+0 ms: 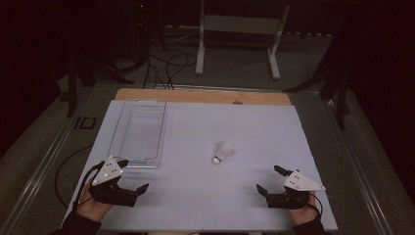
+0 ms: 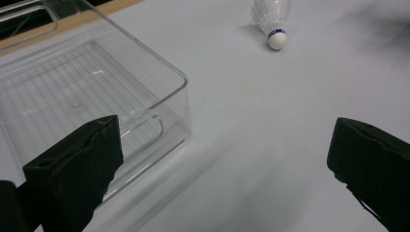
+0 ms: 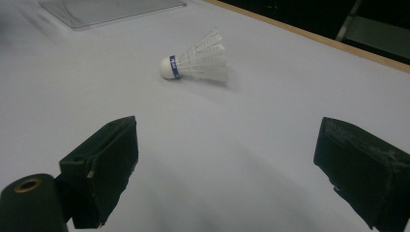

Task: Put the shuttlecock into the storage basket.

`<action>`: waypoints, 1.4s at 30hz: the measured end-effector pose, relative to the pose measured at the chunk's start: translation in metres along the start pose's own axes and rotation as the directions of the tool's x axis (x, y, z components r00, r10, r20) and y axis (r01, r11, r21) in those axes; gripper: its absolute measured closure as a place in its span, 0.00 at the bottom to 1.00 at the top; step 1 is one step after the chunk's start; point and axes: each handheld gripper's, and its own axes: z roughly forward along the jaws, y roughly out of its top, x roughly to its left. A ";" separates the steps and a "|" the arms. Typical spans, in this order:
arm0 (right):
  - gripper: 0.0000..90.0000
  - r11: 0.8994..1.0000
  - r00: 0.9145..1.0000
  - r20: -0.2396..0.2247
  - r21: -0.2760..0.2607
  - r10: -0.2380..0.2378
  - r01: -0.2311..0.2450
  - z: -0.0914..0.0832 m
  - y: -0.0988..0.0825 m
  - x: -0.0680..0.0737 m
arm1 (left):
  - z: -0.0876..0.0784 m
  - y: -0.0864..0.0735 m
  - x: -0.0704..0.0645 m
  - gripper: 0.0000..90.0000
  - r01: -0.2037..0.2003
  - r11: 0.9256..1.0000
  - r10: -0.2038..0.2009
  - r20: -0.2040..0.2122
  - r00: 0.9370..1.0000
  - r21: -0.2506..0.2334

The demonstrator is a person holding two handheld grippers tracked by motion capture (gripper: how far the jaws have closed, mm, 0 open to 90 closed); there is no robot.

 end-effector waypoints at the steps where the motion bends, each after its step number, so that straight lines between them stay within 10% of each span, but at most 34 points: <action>1: 0.10 1.000 1.000 0.000 0.001 -0.001 0.001 0.000 0.000 0.000 | 0.001 0.001 -0.001 0.00 -0.004 1.000 0.004 -0.008 1.000 0.007; 42: 0.10 1.000 1.000 -0.014 0.020 -0.010 0.010 0.003 0.000 0.002 | 0.043 0.032 -0.035 0.00 -0.069 0.959 0.047 0.089 0.995 0.276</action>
